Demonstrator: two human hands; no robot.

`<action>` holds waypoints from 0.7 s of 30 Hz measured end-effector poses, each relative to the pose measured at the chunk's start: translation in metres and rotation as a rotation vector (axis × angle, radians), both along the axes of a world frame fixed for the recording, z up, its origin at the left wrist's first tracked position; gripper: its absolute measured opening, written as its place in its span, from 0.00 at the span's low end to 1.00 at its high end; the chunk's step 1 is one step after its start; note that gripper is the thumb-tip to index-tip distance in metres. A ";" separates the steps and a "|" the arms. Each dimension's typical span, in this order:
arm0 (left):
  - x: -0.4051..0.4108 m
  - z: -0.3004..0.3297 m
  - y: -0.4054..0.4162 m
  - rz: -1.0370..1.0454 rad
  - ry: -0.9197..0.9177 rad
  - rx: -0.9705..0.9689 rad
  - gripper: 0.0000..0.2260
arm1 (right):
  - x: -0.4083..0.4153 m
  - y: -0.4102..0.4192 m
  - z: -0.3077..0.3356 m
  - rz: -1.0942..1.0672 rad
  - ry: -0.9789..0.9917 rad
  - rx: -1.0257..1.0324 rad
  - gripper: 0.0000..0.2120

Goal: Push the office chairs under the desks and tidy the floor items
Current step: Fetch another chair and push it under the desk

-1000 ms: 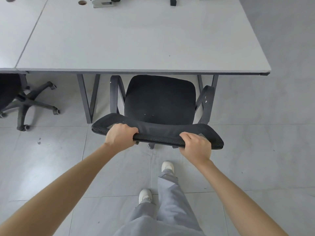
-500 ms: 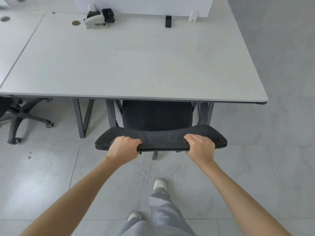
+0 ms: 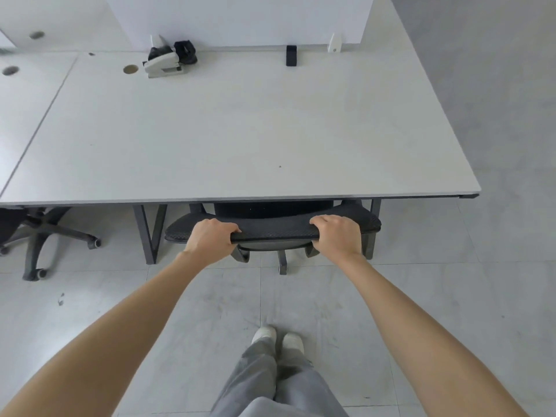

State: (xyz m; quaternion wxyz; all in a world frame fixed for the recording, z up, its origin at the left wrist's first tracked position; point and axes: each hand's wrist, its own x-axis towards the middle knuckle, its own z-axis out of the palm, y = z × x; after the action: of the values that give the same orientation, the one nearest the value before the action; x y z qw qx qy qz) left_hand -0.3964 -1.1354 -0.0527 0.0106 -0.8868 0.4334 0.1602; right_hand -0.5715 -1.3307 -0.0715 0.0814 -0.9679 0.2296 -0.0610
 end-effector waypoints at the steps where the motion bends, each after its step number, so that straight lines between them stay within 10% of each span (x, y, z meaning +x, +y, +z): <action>1: 0.004 0.000 -0.003 -0.004 -0.002 0.006 0.13 | 0.005 -0.003 0.001 -0.013 0.019 0.015 0.19; 21: 0.015 0.007 -0.004 -0.069 0.056 -0.068 0.15 | 0.012 -0.005 0.005 0.052 0.086 0.091 0.14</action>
State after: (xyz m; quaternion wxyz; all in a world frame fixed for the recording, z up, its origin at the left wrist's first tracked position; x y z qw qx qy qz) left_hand -0.3816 -1.1390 -0.0460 -0.0261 -0.8663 0.4691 0.1699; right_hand -0.5598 -1.3360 -0.0668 0.1169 -0.9706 0.2104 -0.0067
